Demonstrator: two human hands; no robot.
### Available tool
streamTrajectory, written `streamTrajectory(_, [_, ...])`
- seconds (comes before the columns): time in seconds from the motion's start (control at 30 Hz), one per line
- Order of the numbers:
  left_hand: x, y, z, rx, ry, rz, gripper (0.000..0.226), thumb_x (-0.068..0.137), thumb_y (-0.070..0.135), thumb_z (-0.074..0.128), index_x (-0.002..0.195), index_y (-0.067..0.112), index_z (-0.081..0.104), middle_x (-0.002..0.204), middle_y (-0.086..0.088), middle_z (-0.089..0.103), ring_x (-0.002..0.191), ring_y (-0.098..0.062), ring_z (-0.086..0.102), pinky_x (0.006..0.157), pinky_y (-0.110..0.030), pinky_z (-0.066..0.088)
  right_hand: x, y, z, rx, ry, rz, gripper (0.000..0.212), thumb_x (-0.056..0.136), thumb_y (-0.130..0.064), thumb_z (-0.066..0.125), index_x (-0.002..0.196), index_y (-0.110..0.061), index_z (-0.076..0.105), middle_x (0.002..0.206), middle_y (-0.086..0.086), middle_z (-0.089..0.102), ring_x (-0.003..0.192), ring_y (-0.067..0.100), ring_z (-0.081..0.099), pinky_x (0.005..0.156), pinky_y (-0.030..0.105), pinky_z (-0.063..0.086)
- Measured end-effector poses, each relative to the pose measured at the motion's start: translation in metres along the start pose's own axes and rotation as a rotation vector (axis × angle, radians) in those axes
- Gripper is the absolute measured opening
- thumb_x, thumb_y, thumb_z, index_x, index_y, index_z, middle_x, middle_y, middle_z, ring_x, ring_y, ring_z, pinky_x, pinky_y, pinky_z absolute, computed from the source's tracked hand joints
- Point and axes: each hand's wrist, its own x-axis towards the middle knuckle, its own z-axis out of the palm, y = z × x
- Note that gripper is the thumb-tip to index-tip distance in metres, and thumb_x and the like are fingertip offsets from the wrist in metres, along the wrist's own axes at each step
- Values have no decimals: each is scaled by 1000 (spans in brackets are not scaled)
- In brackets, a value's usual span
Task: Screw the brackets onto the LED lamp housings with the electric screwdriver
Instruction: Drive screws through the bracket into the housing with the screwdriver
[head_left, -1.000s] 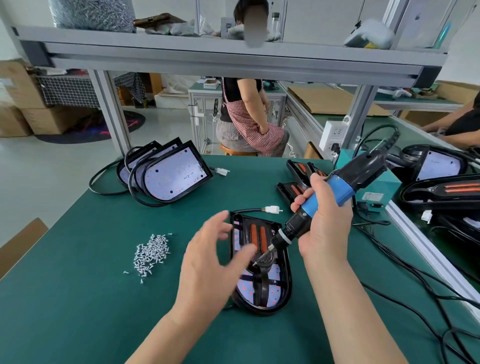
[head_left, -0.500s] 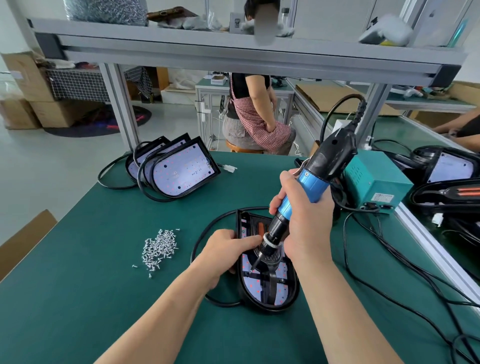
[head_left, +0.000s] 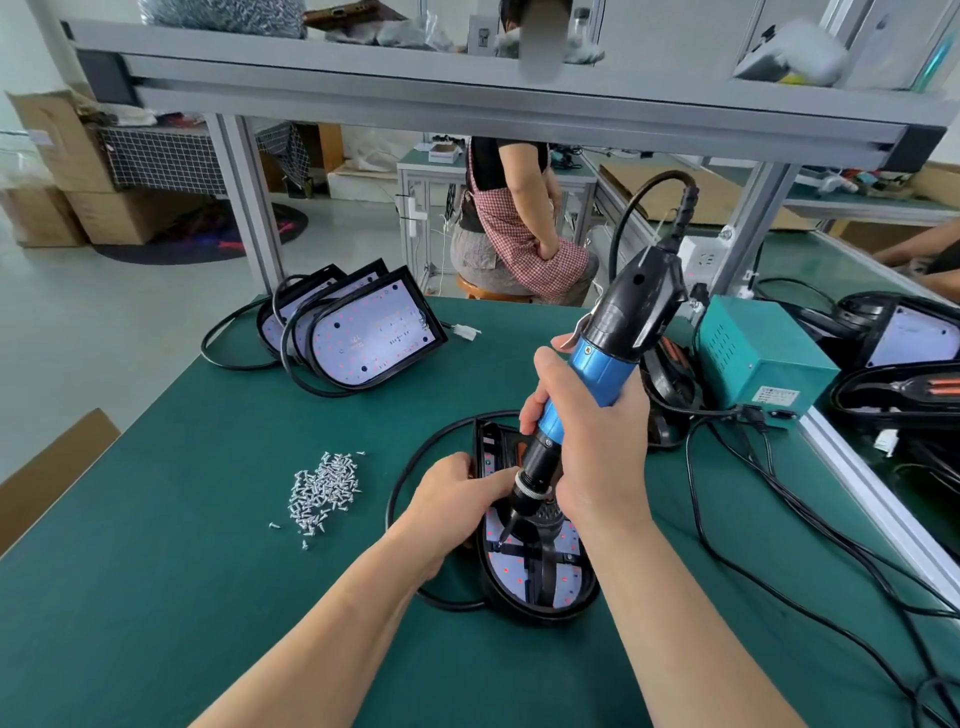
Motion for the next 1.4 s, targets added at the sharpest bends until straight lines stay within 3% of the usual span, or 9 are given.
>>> streamTrajectory(0.13, [3, -3, 0, 7, 9, 17, 62, 50, 61, 68, 83, 12, 49, 80, -7, 54, 74, -19, 50, 69, -37, 40, -2, 0, 4, 0, -29, -15, 26, 75, -28, 73, 94, -20, 58, 57, 3, 51, 44, 21, 52, 49, 28, 45])
streamTrajectory(0.43, [4, -2, 2, 27, 55, 20, 63, 45, 62, 61, 79, 11, 46, 79, -6, 51, 73, -21, 45, 69, -37, 38, 0, 6, 3, -13, -111, -56, 18, 77, -20, 69, 78, -18, 51, 51, 6, 46, 41, 25, 46, 51, 28, 40])
streamTrajectory(0.6, [2, -2, 4, 53, 71, -4, 50, 55, 48, 59, 80, 6, 49, 79, -9, 53, 73, -21, 46, 69, -38, 38, 1, 9, 4, 4, -245, -43, 15, 76, -19, 67, 72, -22, 53, 49, 4, 48, 42, 25, 45, 53, 28, 42])
streamTrajectory(0.73, [0, -1, 4, 60, 57, -18, 61, 61, 40, 55, 97, -10, 55, 85, -13, 59, 78, -21, 49, 73, -39, 43, 0, 9, 6, 11, -312, -8, 11, 76, -17, 67, 78, -19, 55, 48, 6, 49, 43, 24, 44, 55, 32, 41])
streamTrajectory(0.93, [-6, 6, 1, 75, 36, -5, 70, 63, 45, 59, 105, -11, 56, 97, -24, 68, 81, -22, 54, 92, -55, 51, -2, 0, -1, 51, -310, 13, 17, 77, -22, 71, 92, -26, 66, 54, 8, 52, 48, 25, 50, 60, 30, 46])
streamTrajectory(1.07, [-8, 9, 1, 60, 29, 19, 84, 55, 57, 66, 106, -10, 57, 102, -24, 70, 83, -20, 56, 93, -55, 51, 1, -14, 0, 74, -346, -24, 20, 78, -21, 73, 97, -20, 65, 56, 6, 53, 48, 25, 51, 59, 28, 47])
streamTrajectory(1.17, [-9, 7, 0, 48, 26, 22, 89, 54, 62, 70, 105, -9, 58, 91, -11, 65, 81, -22, 58, 84, -48, 52, 8, -26, 0, 97, -317, -58, 20, 77, -20, 73, 95, -20, 65, 56, 5, 52, 47, 25, 50, 57, 29, 45])
streamTrajectory(1.3, [-11, 3, 1, 47, 54, 3, 71, 63, 58, 72, 103, 0, 64, 106, -15, 74, 102, -35, 69, 97, -55, 52, 15, -32, -15, 174, -230, -13, 26, 76, -18, 73, 98, -15, 59, 61, 4, 48, 47, 22, 48, 53, 30, 42])
streamTrajectory(1.4, [-11, 3, 1, 27, 56, 1, 78, 60, 61, 71, 107, -1, 63, 109, -16, 73, 105, -36, 68, 98, -55, 52, 17, -25, -32, 301, -89, 81, 14, 85, -12, 68, 95, -15, 58, 65, 2, 48, 50, 16, 47, 50, 26, 44])
